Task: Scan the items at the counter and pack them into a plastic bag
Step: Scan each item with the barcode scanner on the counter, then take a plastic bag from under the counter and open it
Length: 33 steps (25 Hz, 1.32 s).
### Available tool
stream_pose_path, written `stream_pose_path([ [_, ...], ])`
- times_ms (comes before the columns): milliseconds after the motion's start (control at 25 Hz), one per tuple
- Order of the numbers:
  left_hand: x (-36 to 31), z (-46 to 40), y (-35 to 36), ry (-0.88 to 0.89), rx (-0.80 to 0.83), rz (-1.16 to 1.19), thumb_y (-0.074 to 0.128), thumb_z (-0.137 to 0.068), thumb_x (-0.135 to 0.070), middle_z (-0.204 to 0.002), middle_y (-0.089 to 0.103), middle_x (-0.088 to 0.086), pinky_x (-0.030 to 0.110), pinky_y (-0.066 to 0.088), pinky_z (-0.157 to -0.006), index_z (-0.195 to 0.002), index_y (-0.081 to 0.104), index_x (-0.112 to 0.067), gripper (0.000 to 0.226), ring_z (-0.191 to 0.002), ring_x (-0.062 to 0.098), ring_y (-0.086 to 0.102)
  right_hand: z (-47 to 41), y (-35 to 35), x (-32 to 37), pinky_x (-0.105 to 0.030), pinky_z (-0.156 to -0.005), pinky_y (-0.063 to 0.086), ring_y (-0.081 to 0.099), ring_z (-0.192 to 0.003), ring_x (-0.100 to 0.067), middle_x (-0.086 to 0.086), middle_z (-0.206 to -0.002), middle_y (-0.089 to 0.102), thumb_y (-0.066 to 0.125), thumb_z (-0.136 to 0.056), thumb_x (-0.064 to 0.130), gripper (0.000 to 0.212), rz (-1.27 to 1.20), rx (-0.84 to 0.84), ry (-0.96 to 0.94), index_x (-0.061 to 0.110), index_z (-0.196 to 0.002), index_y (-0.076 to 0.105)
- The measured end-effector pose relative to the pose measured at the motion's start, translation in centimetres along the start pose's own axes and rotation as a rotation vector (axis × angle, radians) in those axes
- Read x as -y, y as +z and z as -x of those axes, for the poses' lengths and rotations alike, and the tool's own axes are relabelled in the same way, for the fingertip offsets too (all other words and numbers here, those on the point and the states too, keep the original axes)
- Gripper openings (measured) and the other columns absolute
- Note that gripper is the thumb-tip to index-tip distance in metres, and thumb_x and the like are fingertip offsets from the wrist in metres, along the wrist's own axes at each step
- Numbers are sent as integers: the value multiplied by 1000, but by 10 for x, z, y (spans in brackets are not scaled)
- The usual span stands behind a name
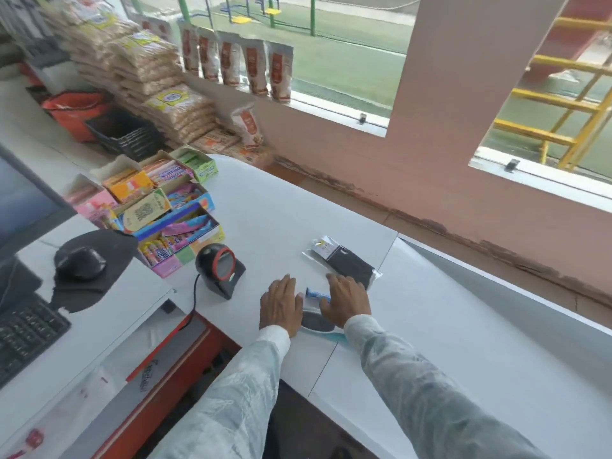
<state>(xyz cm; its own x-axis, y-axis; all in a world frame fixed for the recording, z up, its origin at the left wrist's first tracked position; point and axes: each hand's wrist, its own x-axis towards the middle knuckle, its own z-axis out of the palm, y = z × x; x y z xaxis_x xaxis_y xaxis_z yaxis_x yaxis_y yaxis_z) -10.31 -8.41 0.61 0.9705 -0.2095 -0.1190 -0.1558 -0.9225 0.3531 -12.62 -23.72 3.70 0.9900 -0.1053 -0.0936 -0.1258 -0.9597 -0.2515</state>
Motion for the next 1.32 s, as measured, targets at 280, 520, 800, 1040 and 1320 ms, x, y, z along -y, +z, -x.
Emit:
stream_pose_path([
  [280,106,114,-5,-227,-104,-201,20,-99,-31,-155,39,10,44,25,-120,-145,41,-7,56,-144,27,35,40,50,129,-40,-106,43,50,-128,-30,-14,-135,56,53,-89,21,48,38,86,-624,4,-133,47],
  [520,222,245,4,-529,-150,-103,24,-95,-28,-151,45,13,37,0,-118,-142,47,-3,57,-140,29,42,107,134,253,-41,-121,16,22,-148,-33,-24,-157,29,43,-94,8,58,138,196,-974,-2,-149,27],
  [800,341,358,-35,-816,-194,-145,41,-96,-10,-163,14,14,37,-4,-124,-153,20,-5,61,-152,29,12,167,178,390,-38,-122,3,7,-151,-32,-24,-162,8,39,-89,-5,70,273,192,-1250,-5,-152,9],
  [1040,393,372,-51,-817,-132,-85,43,-91,9,-160,30,10,42,21,-122,-149,31,-8,62,-150,27,23,161,201,433,-41,-122,19,25,-146,-34,-25,-157,26,42,-92,-6,62,456,229,-1291,-7,-149,20],
  [1320,413,365,-57,-748,-177,-130,74,-60,11,-105,71,13,40,58,-81,-119,64,-5,62,-96,31,66,157,203,446,-39,-74,55,64,-109,-33,-18,-133,57,52,-85,-7,46,467,206,-1222,0,-131,52],
])
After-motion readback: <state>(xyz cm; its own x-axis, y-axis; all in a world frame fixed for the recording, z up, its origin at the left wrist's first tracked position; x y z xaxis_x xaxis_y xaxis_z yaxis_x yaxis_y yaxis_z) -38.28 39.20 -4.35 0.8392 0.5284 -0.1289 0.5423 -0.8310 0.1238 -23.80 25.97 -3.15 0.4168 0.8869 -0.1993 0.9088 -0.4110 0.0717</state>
